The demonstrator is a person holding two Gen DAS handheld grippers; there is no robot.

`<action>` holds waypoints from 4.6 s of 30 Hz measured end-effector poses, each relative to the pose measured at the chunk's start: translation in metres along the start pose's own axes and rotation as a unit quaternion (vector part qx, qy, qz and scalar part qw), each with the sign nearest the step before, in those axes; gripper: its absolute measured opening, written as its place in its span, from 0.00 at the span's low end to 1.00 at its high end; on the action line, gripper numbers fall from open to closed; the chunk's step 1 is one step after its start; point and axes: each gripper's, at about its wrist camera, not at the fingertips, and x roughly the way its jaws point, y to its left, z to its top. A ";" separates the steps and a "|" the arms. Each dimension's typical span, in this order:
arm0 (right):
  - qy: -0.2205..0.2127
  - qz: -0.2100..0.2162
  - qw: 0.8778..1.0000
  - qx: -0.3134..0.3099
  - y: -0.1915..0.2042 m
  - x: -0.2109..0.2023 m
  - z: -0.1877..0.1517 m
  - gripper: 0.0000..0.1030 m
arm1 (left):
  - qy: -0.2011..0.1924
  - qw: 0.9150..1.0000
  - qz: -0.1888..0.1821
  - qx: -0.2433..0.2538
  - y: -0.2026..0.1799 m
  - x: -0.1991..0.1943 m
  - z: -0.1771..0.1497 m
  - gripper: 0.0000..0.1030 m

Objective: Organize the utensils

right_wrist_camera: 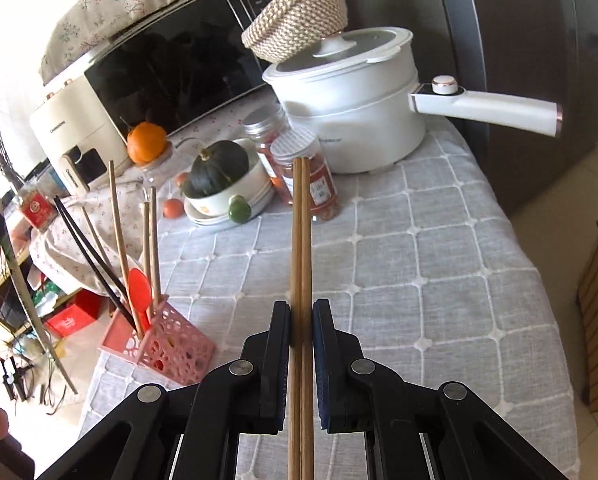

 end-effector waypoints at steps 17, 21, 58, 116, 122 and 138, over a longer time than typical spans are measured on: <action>-0.025 0.017 0.999 -0.010 0.020 0.003 0.002 0.10 | -0.050 0.992 0.078 0.084 -0.003 0.052 -0.030 0.04; -0.036 0.015 0.999 -0.007 0.021 0.000 0.001 0.10 | -0.051 0.990 0.087 0.098 -0.001 0.060 -0.037 0.04; -0.272 -0.004 0.962 0.031 0.163 0.016 0.008 0.10 | 0.289 0.956 0.011 -0.043 0.101 0.009 -0.033 0.36; -0.068 -0.159 0.979 -0.109 0.088 -0.079 -0.056 0.99 | 0.256 0.960 0.113 0.022 0.007 -0.052 -0.061 0.96; -0.028 -0.170 0.980 -0.103 0.064 -0.080 -0.069 0.99 | 0.254 0.959 0.112 0.058 -0.013 -0.059 -0.075 0.97; -0.002 -0.180 0.982 -0.056 0.034 -0.076 -0.058 0.99 | 0.277 0.954 0.090 0.067 -0.031 -0.038 -0.089 0.98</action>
